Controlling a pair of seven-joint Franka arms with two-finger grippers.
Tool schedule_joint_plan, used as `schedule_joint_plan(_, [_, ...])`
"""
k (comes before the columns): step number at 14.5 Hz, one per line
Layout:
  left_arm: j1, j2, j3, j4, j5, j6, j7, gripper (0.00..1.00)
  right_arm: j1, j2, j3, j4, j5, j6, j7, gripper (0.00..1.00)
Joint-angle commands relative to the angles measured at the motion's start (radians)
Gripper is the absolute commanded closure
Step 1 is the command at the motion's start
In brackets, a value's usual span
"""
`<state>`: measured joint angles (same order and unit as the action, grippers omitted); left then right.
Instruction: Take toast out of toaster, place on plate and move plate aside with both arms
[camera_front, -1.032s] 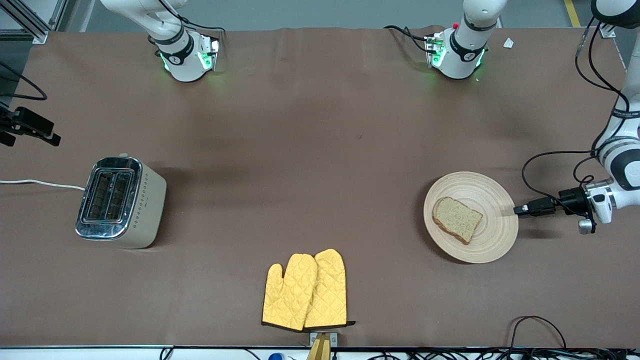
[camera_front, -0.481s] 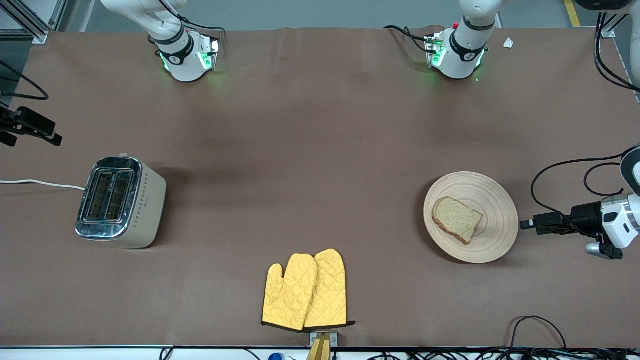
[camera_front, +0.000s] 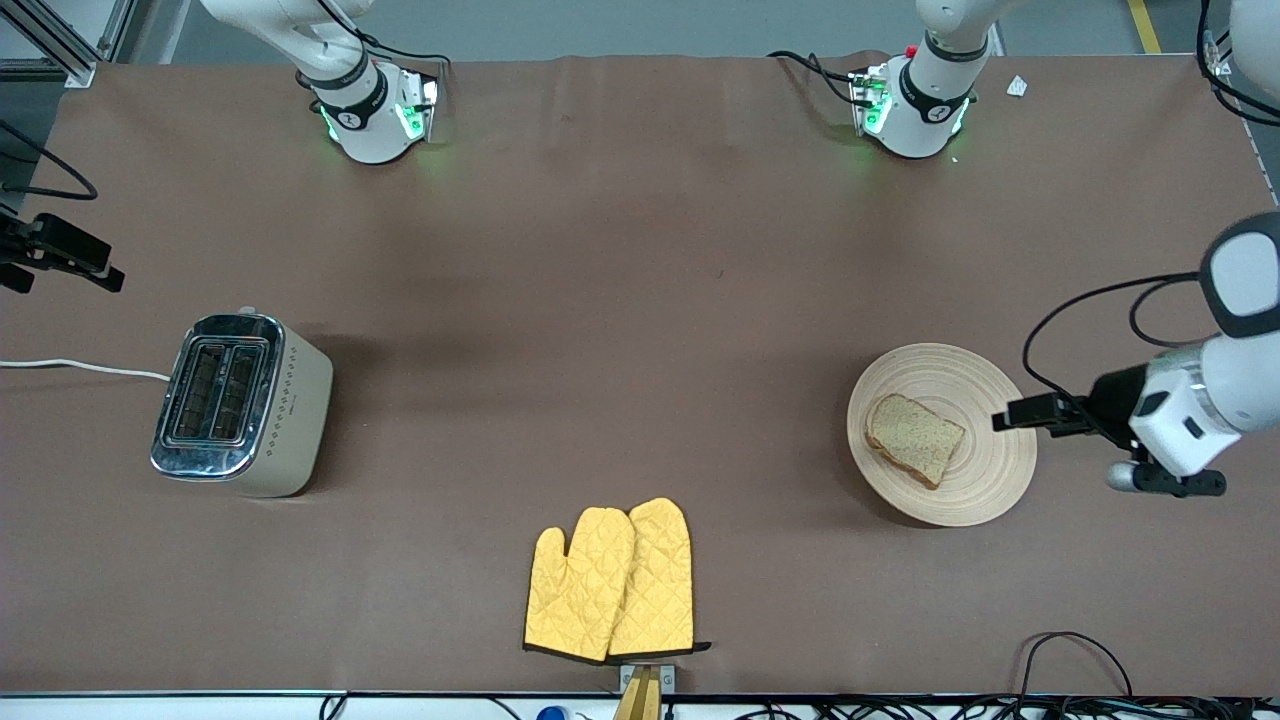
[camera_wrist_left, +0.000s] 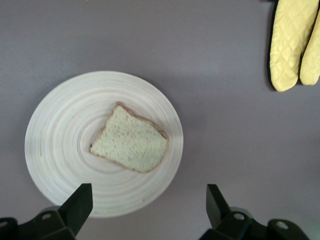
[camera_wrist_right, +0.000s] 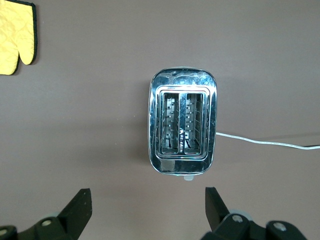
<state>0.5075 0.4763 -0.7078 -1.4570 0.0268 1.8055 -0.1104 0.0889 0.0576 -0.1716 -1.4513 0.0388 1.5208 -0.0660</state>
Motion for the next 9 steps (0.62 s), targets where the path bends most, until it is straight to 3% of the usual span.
schedule_joint_plan(1, [0.003,-0.074,-0.053,-0.019,0.070,-0.078,-0.064,0.00,0.008,-0.024,-0.003,-0.015,0.007,-0.002,-0.002,0.00])
schedule_joint_plan(4, [-0.016,-0.169,-0.068,-0.020,0.070,-0.141,-0.065,0.00,0.008,-0.025,-0.005,-0.015,0.007,-0.002,-0.005,0.00])
schedule_joint_plan(5, [-0.071,-0.209,-0.032,-0.025,0.070,-0.150,-0.061,0.00,0.008,-0.024,-0.005,-0.015,0.007,-0.004,-0.005,0.00])
schedule_joint_plan(8, [-0.324,-0.329,0.263,-0.032,0.050,-0.169,-0.054,0.00,0.008,-0.025,-0.005,-0.017,0.007,-0.004,-0.005,0.00])
schedule_joint_plan(9, [-0.384,-0.355,0.328,-0.037,0.050,-0.204,-0.052,0.00,0.008,-0.025,-0.005,-0.015,0.007,-0.004,-0.005,0.00])
